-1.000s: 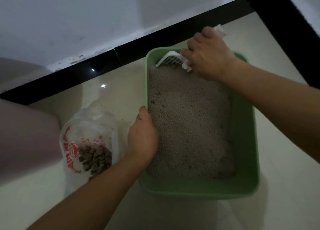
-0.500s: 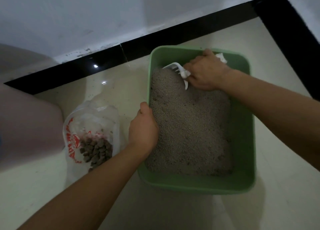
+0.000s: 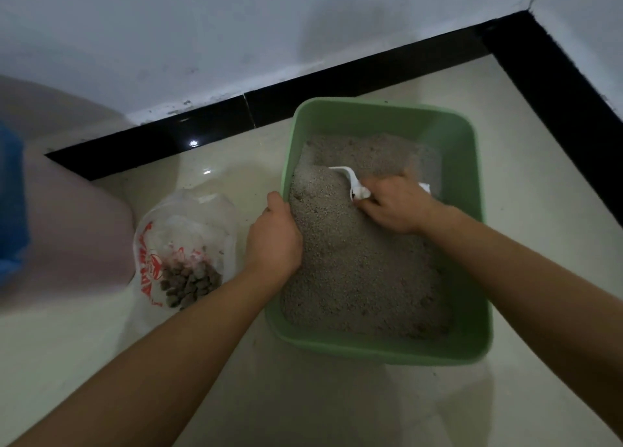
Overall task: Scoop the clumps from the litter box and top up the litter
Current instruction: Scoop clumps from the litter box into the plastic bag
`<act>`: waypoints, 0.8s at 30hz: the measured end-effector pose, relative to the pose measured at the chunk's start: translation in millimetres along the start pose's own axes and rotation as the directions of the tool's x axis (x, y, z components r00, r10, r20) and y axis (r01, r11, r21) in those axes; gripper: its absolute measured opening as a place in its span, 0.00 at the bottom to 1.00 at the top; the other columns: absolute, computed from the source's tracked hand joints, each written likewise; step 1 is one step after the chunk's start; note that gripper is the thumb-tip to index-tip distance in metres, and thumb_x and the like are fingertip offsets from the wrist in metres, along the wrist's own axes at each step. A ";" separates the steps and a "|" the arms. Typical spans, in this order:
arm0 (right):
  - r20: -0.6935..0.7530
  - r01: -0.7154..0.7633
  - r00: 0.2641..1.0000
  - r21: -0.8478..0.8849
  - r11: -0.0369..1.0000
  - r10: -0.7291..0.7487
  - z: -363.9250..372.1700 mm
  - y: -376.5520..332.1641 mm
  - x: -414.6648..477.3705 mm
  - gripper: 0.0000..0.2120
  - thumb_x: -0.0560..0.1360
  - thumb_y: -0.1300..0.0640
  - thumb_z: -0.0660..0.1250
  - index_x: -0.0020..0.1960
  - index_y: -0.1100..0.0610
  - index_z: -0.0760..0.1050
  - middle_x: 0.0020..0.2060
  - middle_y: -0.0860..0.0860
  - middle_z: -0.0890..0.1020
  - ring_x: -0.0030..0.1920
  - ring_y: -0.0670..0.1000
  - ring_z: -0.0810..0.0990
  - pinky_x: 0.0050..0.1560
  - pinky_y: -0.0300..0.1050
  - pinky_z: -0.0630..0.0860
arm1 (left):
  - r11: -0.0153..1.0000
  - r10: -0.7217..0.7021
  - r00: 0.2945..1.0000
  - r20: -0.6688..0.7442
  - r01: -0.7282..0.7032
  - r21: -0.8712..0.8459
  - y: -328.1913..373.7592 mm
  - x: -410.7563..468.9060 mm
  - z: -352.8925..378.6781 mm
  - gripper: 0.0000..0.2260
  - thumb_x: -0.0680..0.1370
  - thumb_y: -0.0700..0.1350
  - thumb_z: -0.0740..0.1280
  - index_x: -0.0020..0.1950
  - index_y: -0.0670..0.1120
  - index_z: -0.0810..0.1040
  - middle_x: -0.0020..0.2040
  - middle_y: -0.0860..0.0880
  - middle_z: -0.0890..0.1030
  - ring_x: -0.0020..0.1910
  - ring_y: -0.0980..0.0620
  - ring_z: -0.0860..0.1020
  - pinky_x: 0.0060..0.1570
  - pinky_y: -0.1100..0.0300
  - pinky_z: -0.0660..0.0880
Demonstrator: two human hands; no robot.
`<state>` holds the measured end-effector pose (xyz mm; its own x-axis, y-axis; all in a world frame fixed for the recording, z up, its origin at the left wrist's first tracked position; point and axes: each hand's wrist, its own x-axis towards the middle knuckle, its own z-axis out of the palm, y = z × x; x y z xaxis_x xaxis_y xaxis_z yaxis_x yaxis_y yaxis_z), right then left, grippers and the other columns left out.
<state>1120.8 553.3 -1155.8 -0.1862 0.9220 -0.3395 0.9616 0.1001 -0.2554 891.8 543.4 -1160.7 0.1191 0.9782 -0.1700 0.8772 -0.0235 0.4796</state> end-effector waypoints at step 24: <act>-0.181 -0.322 0.902 0.323 0.890 0.392 16.2 -37.4 -169.5 0.15 0.81 0.42 0.57 0.53 0.52 0.75 0.45 0.52 0.80 0.50 0.58 0.78 0.55 0.52 0.71 | 0.997 -0.034 0.994 -0.100 0.026 -0.073 -11.2 -92.6 -6.2 0.22 0.80 0.39 0.54 0.75 0.48 0.59 0.54 0.38 0.79 0.49 0.37 0.78 0.41 0.53 0.69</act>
<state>1113.1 387.2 -1103.4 0.2461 0.9385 -0.2421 0.8507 -0.3289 -0.4100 868.1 454.4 -1144.9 0.0423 0.9942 -0.0991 0.8439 0.0175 0.5362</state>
